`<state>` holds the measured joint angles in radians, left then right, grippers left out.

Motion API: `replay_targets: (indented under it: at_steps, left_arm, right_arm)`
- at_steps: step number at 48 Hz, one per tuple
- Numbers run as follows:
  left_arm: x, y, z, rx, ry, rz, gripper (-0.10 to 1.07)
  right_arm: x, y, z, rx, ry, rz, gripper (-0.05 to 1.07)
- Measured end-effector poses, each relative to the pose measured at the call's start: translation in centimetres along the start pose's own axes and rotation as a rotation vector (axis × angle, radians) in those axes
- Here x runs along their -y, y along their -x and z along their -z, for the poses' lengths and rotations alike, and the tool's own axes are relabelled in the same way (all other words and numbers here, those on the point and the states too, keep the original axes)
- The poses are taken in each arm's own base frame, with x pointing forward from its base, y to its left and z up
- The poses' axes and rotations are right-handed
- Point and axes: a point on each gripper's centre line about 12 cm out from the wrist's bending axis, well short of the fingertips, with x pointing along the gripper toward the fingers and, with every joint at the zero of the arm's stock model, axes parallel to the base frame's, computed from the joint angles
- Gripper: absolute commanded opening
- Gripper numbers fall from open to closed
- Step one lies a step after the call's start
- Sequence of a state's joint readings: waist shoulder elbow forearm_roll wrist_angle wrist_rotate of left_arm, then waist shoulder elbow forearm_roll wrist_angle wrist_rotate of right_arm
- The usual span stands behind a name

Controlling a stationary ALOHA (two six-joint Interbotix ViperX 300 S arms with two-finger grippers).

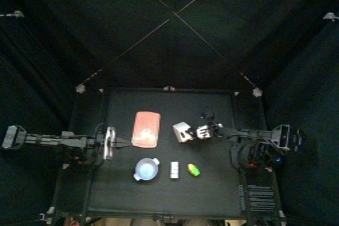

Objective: Put salmon sushi in bowl

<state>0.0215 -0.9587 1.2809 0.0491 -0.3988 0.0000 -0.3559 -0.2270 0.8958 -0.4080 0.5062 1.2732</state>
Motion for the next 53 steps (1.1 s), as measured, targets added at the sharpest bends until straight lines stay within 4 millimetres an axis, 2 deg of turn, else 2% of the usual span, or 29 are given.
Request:
replay_targets:
  at_steps: [13, 27, 42, 46, 53]
  left_arm:
    - [-0.1, 0.0, 0.1, -0.003, 0.000, -0.003, 0.00]
    - [0.0, 0.0, 0.2, -0.006, 0.000, -0.001, 0.00]
    - [0.0, 0.1, 0.3, -0.009, 0.000, -0.003, 0.00]
    - [0.0, 0.1, 0.3, -0.008, 0.000, -0.003, 0.00]
    - [0.0, 0.1, 0.3, -0.008, 0.000, -0.003, 0.00]
  right_arm:
    - [-0.9, 1.2, 0.5, 0.012, 0.032, -0.046, 0.48]
    - [-2.6, 6.1, 0.6, 0.075, 0.060, -0.165, 0.48]
    - [-2.0, 9.7, 0.9, 0.102, 0.071, -0.187, 0.48]
    - [-2.7, 10.8, 0.9, 0.118, 0.084, -0.236, 0.47]
    - [-5.3, 12.4, 1.4, 0.157, 0.163, -0.376, 0.47]
